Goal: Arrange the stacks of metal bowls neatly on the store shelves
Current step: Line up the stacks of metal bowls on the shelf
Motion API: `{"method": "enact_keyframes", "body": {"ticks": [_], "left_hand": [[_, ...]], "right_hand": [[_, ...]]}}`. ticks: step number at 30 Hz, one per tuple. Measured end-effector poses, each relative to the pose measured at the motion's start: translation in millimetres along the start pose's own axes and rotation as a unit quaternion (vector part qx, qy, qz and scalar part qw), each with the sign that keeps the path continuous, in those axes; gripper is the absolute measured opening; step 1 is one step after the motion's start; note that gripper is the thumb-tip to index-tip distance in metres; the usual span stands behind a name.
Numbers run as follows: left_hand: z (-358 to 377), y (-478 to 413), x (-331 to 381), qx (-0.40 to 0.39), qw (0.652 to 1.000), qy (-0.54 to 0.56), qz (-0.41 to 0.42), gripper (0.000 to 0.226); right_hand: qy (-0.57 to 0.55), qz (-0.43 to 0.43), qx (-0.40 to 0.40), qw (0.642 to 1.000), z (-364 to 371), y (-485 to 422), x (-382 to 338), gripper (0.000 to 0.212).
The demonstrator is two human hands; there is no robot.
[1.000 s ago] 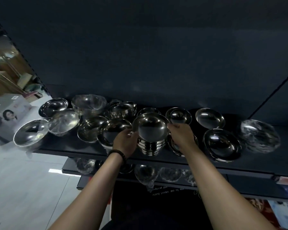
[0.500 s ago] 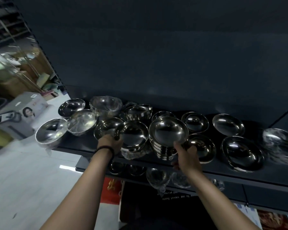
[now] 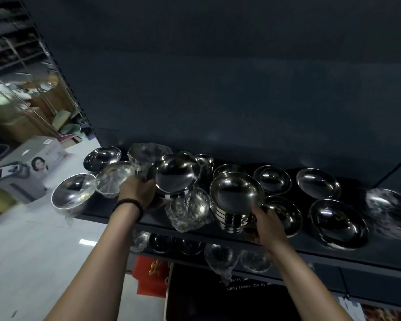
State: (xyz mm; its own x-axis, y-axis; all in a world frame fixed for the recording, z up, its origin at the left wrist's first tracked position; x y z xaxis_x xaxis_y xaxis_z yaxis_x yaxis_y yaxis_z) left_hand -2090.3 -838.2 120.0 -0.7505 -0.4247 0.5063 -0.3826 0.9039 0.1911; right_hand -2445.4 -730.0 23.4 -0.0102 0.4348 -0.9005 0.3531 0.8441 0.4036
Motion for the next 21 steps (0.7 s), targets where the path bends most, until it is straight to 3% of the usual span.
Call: {"method": "enact_keyframes", "body": {"ticks": [2,5,7,14,19,21], "left_hand": [[-14,12,23,0.003,1.0,0.005,0.025,0.033],[-9,29,61,-0.041,0.996,0.045,0.064,0.037],[4,41,85,-0.063,0.993,0.041,0.088,0.035],[71,67,124,-0.128,0.985,0.071,0.086,0.05],[96,59,115,-0.113,0.988,-0.05,0.096,0.061],[99,58,112,-0.1,0.987,-0.059,0.108,0.06]], "right_hand": [[-0.005,-0.002,0.006,1.0,-6,-4,1,0.088],[-0.018,-0.007,-0.003,1.0,-10,-10,-2,0.052],[-0.039,-0.006,0.007,0.999,-13,-11,-7,0.043],[-0.091,0.026,-0.003,0.995,-23,-17,-13,0.06],[-0.099,0.013,-0.027,0.995,-19,-29,-15,0.082],[-0.08,0.013,-0.032,0.996,-16,-22,-24,0.067]]}}
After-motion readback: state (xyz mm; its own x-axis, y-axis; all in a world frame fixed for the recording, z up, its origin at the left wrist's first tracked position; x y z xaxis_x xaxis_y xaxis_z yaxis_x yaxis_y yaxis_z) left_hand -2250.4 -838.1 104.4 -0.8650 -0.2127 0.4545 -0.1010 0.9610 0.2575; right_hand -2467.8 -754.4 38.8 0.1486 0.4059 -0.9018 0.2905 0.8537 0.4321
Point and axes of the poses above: each hand's wrist, its own y-axis away from the middle knuckle, its own z-axis out of the palm, x = y × z, the point moved 7 cm from there along -y, towards the middle knuckle, and after that the axes turned 7 degrees about -z, right-handed, at the moved point
